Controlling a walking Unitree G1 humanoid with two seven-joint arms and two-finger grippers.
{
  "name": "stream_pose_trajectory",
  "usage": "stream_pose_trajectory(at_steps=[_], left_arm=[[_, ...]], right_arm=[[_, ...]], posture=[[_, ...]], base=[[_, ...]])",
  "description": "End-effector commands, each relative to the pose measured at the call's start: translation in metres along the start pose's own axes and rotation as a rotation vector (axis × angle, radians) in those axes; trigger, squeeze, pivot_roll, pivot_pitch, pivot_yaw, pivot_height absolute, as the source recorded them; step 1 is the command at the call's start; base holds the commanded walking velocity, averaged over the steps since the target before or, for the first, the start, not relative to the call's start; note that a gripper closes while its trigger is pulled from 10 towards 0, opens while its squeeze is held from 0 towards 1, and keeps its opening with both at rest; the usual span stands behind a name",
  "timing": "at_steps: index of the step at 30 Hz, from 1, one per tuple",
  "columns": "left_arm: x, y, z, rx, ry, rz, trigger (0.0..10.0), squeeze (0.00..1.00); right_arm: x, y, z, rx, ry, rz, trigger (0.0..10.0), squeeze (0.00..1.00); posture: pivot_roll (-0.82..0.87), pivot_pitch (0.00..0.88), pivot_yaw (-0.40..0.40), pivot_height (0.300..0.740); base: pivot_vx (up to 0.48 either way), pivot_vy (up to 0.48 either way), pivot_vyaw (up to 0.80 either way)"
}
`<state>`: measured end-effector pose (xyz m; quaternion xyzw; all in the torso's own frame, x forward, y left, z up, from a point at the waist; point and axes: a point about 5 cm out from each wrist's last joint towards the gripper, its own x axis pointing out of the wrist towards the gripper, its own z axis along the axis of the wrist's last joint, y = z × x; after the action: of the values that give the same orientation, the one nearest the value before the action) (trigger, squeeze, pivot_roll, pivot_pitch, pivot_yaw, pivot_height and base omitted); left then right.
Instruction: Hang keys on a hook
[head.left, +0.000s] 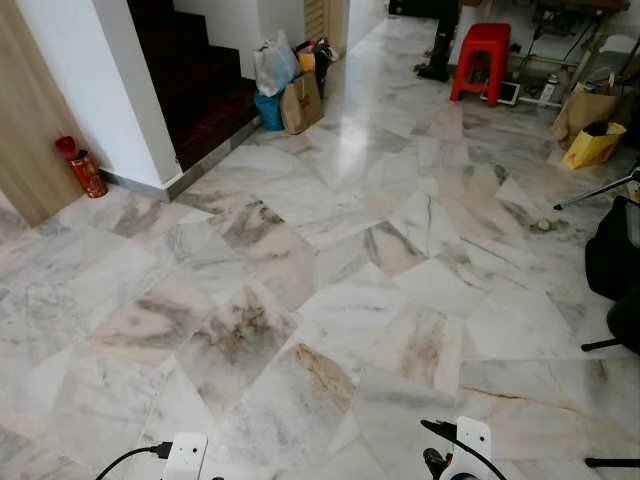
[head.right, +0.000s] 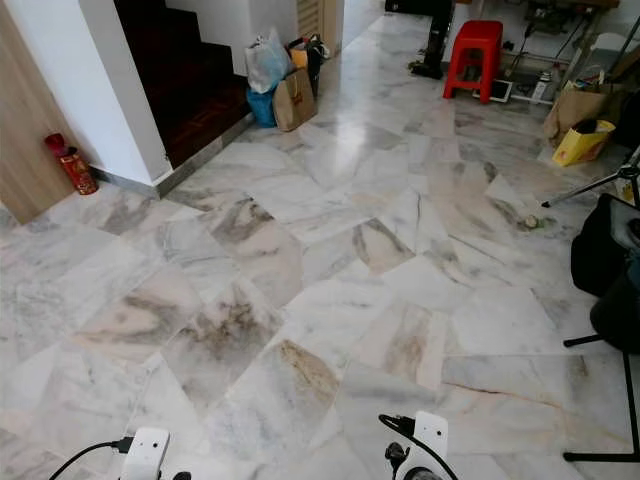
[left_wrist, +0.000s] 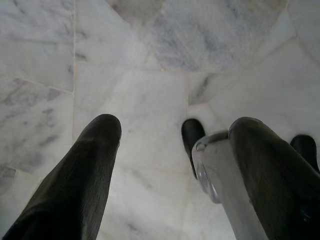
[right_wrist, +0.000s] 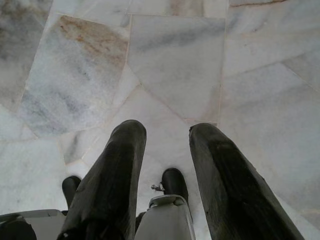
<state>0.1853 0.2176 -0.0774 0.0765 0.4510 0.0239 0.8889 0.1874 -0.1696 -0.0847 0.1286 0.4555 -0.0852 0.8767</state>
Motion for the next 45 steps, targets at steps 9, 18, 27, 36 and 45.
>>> stream_pose_trajectory(at_steps=[9,18,27,36,45], left_arm=[[0.0,0.002,-0.002,0.012,0.005,0.02,10.0,0.0],[-0.002,0.001,-0.008,0.037,0.017,0.021,10.0,0.0],[-0.001,0.0,-0.006,0.011,0.011,0.018,10.0,0.0],[-0.001,-0.001,-0.004,-0.009,0.003,0.012,10.0,0.0],[-0.001,-0.003,-0.005,-0.031,0.009,0.01,10.0,0.0]], right_arm=[[0.0,-0.002,0.002,-0.009,-0.001,0.001,10.0,0.0],[0.0,-0.003,0.003,-0.016,0.003,-0.003,10.0,0.0],[0.0,-0.002,0.003,-0.019,0.002,0.002,10.0,0.0],[0.0,-0.002,0.003,-0.021,0.005,0.006,10.0,0.0],[0.0,-0.002,0.003,-0.025,0.005,0.008,10.0,0.0]], posture=[[0.03,0.0,-0.019,0.74],[0.04,0.0,-0.03,0.74],[0.04,0.0,-0.028,0.74],[0.04,0.0,-0.027,0.74],[0.04,0.0,-0.03,0.74]], base=[[0.0,-0.267,-0.72],[0.0,-0.213,-0.72],[0.0,0.0,-0.72],[0.0,0.0,-0.72],[0.0,0.2,-0.72]])
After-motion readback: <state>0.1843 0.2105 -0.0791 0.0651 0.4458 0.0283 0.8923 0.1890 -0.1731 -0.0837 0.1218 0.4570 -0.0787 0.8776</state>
